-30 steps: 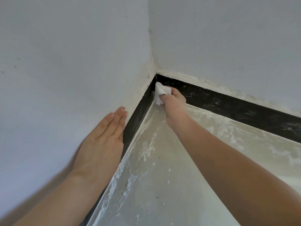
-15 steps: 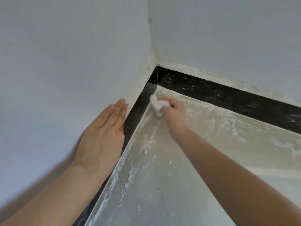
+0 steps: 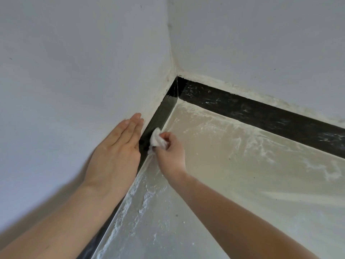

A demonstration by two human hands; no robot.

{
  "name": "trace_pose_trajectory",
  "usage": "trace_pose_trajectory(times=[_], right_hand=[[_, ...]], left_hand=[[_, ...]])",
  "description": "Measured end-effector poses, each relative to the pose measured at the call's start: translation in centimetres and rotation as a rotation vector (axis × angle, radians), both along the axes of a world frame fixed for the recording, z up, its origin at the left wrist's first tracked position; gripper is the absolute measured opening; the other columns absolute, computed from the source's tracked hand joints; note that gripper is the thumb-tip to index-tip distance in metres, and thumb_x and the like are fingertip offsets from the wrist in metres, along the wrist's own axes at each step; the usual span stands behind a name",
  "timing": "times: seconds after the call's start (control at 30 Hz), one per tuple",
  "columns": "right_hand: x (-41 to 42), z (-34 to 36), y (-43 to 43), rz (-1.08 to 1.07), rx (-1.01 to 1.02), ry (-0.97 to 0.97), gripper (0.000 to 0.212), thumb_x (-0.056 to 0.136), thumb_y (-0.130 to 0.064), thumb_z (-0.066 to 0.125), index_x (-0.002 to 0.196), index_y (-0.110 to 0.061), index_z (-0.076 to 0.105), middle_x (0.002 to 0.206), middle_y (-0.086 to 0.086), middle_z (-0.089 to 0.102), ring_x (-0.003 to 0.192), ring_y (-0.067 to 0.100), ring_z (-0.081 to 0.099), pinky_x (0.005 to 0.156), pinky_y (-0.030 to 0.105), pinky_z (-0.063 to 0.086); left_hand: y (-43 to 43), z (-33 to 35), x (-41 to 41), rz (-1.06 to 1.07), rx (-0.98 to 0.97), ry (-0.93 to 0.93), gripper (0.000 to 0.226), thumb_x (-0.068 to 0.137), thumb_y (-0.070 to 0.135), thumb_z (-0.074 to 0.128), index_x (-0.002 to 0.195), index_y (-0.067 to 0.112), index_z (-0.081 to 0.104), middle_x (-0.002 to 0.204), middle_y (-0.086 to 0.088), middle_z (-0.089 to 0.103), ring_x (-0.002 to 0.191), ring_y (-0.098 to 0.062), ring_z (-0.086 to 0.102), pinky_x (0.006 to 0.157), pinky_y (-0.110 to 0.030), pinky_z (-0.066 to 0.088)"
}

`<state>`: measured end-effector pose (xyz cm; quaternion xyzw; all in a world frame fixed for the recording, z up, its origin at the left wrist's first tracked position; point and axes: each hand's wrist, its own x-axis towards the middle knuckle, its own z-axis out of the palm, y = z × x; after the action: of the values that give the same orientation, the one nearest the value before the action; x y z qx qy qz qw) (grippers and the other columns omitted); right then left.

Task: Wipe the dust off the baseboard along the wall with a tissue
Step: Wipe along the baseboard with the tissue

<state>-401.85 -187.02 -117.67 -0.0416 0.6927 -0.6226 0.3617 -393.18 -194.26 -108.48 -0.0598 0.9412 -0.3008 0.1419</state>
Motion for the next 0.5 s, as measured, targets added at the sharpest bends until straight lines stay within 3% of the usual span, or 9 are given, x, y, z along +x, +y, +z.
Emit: trace_pose_trajectory(times=[0.07, 0.13, 0.23, 0.3, 0.37, 0.4, 0.47, 0.5], right_hand=[[0.1, 0.1, 1.7, 0.248, 0.018, -0.002, 0.005, 0.085, -0.016, 0.064, 0.088, -0.016, 0.061, 0.072, -0.001, 0.062, 0.063, 0.009, 0.057, 0.057, 0.021, 0.046], [-1.0, 0.7, 3.0, 0.406, 0.047, 0.064, 0.016, 0.080, -0.005, 0.061, 0.089, -0.018, 0.061, 0.076, 0.002, 0.062, 0.066, 0.013, 0.059, 0.057, 0.024, 0.048], [-4.2, 2.9, 3.7, 0.395, 0.121, 0.306, 0.014, 0.088, -0.009, 0.057, 0.094, -0.022, 0.055, 0.079, -0.005, 0.058, 0.066, 0.007, 0.054, 0.053, 0.014, 0.046], [-7.3, 4.0, 3.2, 0.424, 0.213, 0.671, 0.009, 0.091, -0.011, 0.053, 0.096, -0.019, 0.053, 0.081, -0.005, 0.056, 0.068, 0.010, 0.050, 0.058, 0.016, 0.041], [-10.4, 4.9, 1.8, 0.568, 0.359, 1.286, 0.013, 0.086, -0.007, 0.051, 0.097, -0.009, 0.058, 0.084, 0.001, 0.058, 0.074, 0.020, 0.049, 0.065, 0.027, 0.040], [-11.7, 5.4, 0.9, 0.659, 0.391, 1.580, 0.017, 0.084, -0.008, 0.047, 0.092, -0.005, 0.062, 0.081, 0.006, 0.060, 0.072, 0.026, 0.053, 0.064, 0.031, 0.043], [-14.0, 6.2, -0.8, 0.831, 0.371, 2.007, 0.028, 0.080, -0.013, 0.040, 0.080, -0.004, 0.066, 0.072, 0.009, 0.063, 0.068, 0.030, 0.059, 0.059, 0.032, 0.048], [-14.8, 6.5, -1.6, 0.965, 0.444, 2.133, 0.022, 0.079, -0.012, 0.047, 0.077, -0.005, 0.068, 0.073, 0.008, 0.065, 0.071, 0.029, 0.061, 0.061, 0.032, 0.050]], left_hand=[[-0.2, -0.1, 0.3, 0.017, 0.000, 0.069, 0.075, 0.077, 0.009, -0.005, 0.144, 0.002, 0.028, 0.148, -0.015, -0.007, 0.140, -0.027, -0.011, 0.106, -0.042, -0.025], [-0.5, -0.2, 0.2, 0.030, -0.012, 0.069, 0.067, 0.081, 0.011, 0.005, 0.143, 0.002, 0.029, 0.150, -0.015, 0.000, 0.143, -0.027, -0.004, 0.109, -0.042, -0.022], [-0.4, 0.5, 0.0, 0.098, 0.012, -0.021, 0.060, 0.080, 0.011, 0.022, 0.131, -0.001, 0.051, 0.146, -0.015, 0.020, 0.141, -0.026, 0.021, 0.114, -0.038, -0.008], [-0.1, 0.6, 0.0, 0.034, 0.039, 0.011, 0.065, 0.080, 0.010, 0.011, 0.136, -0.003, 0.043, 0.149, -0.018, 0.008, 0.142, -0.028, 0.003, 0.111, -0.041, -0.017], [0.4, 0.3, 0.0, 0.012, 0.073, 0.032, 0.061, 0.087, 0.008, 0.003, 0.145, -0.004, 0.014, 0.150, -0.020, -0.016, 0.137, -0.030, -0.023, 0.106, -0.044, -0.031], [0.6, 0.6, -0.4, 0.081, 0.113, -0.015, 0.055, 0.093, 0.009, 0.008, 0.146, -0.004, 0.006, 0.152, -0.020, -0.020, 0.138, -0.031, -0.026, 0.104, -0.044, -0.031], [0.5, 0.9, -1.7, 0.137, 0.193, -0.028, 0.050, 0.100, 0.016, 0.017, 0.146, -0.002, 0.014, 0.155, -0.019, -0.012, 0.142, -0.031, -0.021, 0.107, -0.039, -0.023], [0.4, 1.0, -2.2, 0.147, 0.225, -0.011, 0.047, 0.101, 0.018, 0.020, 0.145, 0.001, 0.025, 0.156, -0.019, -0.007, 0.143, -0.031, -0.017, 0.110, -0.038, -0.020]])
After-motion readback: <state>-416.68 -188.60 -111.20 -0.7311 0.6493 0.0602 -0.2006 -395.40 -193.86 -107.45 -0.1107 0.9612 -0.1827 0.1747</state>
